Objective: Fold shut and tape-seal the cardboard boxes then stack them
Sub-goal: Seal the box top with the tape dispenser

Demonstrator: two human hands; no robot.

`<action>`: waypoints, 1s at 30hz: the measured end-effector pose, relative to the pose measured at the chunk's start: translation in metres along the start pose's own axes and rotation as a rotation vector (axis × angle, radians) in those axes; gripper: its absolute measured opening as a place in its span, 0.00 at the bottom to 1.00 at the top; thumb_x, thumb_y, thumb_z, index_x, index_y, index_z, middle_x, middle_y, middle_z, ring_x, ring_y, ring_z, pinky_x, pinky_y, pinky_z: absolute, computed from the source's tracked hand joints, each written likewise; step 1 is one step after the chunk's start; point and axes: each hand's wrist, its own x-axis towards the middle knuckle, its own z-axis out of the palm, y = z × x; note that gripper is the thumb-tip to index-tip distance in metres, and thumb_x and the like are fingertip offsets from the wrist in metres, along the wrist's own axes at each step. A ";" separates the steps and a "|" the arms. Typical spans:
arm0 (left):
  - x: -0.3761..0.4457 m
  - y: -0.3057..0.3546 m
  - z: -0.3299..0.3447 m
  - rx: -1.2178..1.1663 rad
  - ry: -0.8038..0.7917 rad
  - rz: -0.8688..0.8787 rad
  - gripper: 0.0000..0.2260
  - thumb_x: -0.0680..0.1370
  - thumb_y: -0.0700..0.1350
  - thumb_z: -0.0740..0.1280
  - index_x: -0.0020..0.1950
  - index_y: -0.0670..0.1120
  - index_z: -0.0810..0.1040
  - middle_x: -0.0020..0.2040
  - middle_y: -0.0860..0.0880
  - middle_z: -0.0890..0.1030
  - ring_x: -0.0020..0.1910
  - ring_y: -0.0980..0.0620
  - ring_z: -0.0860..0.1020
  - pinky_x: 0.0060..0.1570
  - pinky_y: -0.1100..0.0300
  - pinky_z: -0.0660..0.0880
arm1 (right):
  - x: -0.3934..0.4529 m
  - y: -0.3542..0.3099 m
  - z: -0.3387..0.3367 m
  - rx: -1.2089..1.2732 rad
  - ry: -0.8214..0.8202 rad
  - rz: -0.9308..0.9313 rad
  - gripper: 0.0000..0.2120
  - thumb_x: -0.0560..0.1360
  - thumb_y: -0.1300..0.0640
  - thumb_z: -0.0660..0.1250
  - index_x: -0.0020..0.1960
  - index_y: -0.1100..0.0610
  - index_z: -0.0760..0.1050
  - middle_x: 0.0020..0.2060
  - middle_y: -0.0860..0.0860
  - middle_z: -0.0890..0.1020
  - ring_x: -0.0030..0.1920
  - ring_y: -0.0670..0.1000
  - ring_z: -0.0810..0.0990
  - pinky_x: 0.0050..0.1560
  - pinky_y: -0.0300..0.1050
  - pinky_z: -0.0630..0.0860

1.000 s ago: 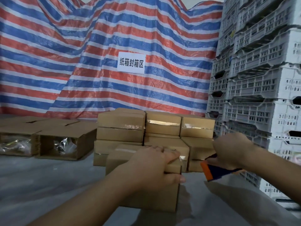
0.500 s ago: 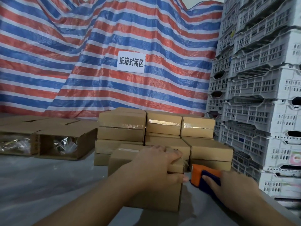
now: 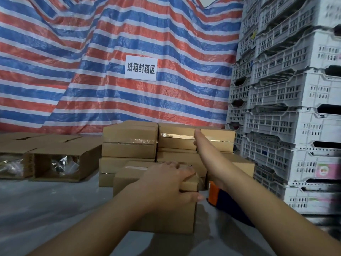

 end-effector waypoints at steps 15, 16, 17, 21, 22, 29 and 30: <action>-0.015 -0.022 -0.036 -0.600 0.082 -0.058 0.38 0.72 0.72 0.60 0.78 0.60 0.55 0.69 0.65 0.67 0.60 0.68 0.70 0.51 0.71 0.67 | 0.011 0.050 0.026 0.282 -0.035 0.165 0.22 0.81 0.43 0.61 0.71 0.51 0.72 0.62 0.57 0.81 0.61 0.57 0.79 0.64 0.58 0.75; -0.019 -0.031 -0.043 -0.670 0.153 -0.080 0.33 0.72 0.74 0.57 0.75 0.62 0.62 0.66 0.68 0.70 0.60 0.69 0.72 0.53 0.70 0.69 | 0.011 0.050 0.026 0.289 -0.040 0.170 0.21 0.81 0.42 0.61 0.70 0.51 0.72 0.59 0.57 0.82 0.59 0.58 0.81 0.61 0.56 0.77; -0.024 -0.040 -0.048 -0.718 0.215 -0.117 0.28 0.72 0.74 0.54 0.69 0.65 0.68 0.61 0.70 0.74 0.58 0.71 0.73 0.51 0.69 0.70 | 0.010 0.049 0.026 0.310 -0.034 0.190 0.20 0.80 0.41 0.62 0.68 0.51 0.74 0.54 0.57 0.84 0.54 0.58 0.84 0.55 0.52 0.80; -0.042 -0.071 -0.038 -0.895 0.276 -0.312 0.22 0.74 0.71 0.47 0.61 0.69 0.73 0.50 0.76 0.73 0.47 0.79 0.72 0.43 0.73 0.66 | 0.011 0.053 0.026 0.369 -0.025 0.226 0.20 0.78 0.41 0.65 0.66 0.50 0.76 0.48 0.54 0.84 0.47 0.57 0.84 0.38 0.44 0.79; -0.044 -0.075 -0.028 -0.953 0.268 -0.359 0.25 0.74 0.70 0.46 0.64 0.67 0.72 0.54 0.74 0.71 0.49 0.77 0.72 0.46 0.72 0.68 | 0.011 0.054 0.026 0.396 -0.027 0.217 0.20 0.79 0.41 0.65 0.67 0.50 0.76 0.51 0.54 0.83 0.49 0.57 0.84 0.39 0.45 0.78; -0.059 -0.066 0.015 -1.488 0.436 -0.617 0.24 0.79 0.65 0.49 0.70 0.61 0.73 0.65 0.51 0.75 0.61 0.49 0.76 0.64 0.48 0.71 | -0.004 0.072 0.037 0.608 0.074 0.231 0.18 0.78 0.37 0.61 0.59 0.46 0.77 0.40 0.54 0.87 0.41 0.57 0.87 0.34 0.48 0.81; -0.059 -0.063 0.016 -1.519 0.451 -0.633 0.24 0.80 0.64 0.49 0.71 0.60 0.72 0.65 0.50 0.76 0.61 0.49 0.76 0.64 0.48 0.71 | -0.006 0.076 0.039 0.623 0.081 0.267 0.19 0.77 0.35 0.61 0.57 0.47 0.78 0.37 0.55 0.87 0.41 0.59 0.87 0.37 0.51 0.82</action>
